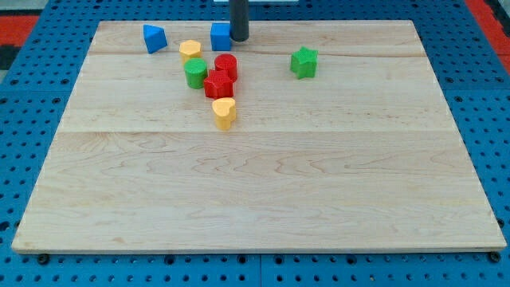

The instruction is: Place the yellow heart below the green circle

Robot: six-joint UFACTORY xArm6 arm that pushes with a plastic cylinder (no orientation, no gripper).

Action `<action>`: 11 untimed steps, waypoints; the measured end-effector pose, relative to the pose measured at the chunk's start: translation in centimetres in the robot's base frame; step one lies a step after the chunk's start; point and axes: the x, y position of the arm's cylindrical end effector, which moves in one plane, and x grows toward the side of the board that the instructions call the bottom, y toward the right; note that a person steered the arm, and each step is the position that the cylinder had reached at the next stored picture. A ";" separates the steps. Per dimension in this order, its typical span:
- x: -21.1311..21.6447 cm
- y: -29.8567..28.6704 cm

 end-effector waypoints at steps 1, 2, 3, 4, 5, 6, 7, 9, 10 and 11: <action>0.0 -4.0; 0.0 -4.8; 3.2 0.3; 8.2 3.7; 15.7 3.7; 21.9 2.9; 21.1 -1.6; 19.4 0.6; 18.0 -0.3; 15.8 -2.5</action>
